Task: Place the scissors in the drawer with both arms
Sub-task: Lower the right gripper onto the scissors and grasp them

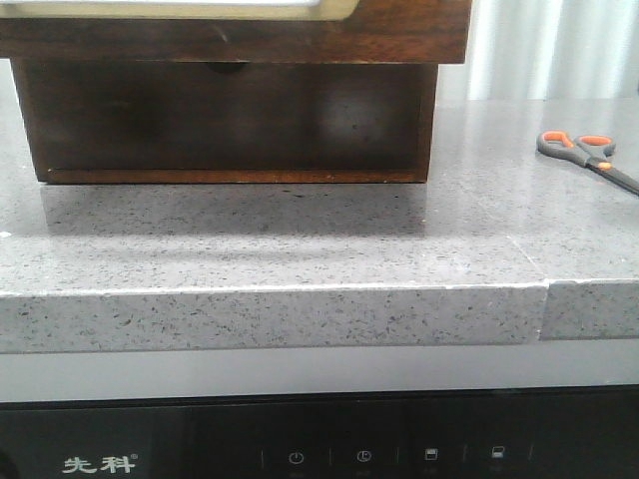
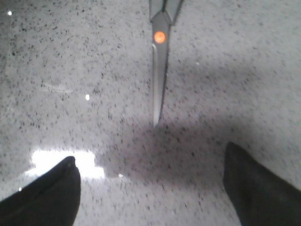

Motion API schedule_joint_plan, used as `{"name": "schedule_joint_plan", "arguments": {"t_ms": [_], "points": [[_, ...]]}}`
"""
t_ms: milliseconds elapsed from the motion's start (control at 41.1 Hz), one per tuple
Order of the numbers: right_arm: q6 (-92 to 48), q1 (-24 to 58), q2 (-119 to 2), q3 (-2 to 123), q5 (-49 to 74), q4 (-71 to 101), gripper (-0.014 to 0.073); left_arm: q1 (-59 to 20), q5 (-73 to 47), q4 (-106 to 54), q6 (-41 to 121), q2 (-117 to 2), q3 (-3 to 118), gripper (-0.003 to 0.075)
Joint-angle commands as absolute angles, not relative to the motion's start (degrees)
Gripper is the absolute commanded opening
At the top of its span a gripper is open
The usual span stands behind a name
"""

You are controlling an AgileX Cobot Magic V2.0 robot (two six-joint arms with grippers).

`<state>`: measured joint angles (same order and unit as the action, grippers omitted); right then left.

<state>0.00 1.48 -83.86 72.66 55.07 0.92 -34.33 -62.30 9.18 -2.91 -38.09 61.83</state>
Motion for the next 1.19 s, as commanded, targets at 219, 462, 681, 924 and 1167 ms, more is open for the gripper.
{"name": "schedule_joint_plan", "arguments": {"t_ms": [219, 462, 681, 924, 1167], "points": [[-1.3, 1.1, -96.1, 87.1, 58.4, 1.0, 0.0634, -35.7, -49.6, 4.4, -3.4, -38.3, 63.2, 0.0459], [-1.6, -0.1, -104.7, 95.5, 63.0, 1.2, 0.0634, -35.7, -40.7, 4.0, -3.4, -38.3, 63.2, 0.0459], [-2.3, -0.5, -109.9, 100.7, 65.3, 1.4, 0.0633, -35.7, -40.2, 4.0, -3.4, -38.3, 63.2, 0.0459], [-2.4, -0.5, -112.1, 102.9, 66.7, 1.6, 0.0451, -35.7, -40.2, 4.0, -3.4, -38.3, 63.2, 0.0459], [-2.4, -0.5, -113.9, 102.9, 68.1, 1.6, 0.0392, -35.7, -40.2, 4.0, -3.4, -38.3, 63.2, 0.0459]]}}
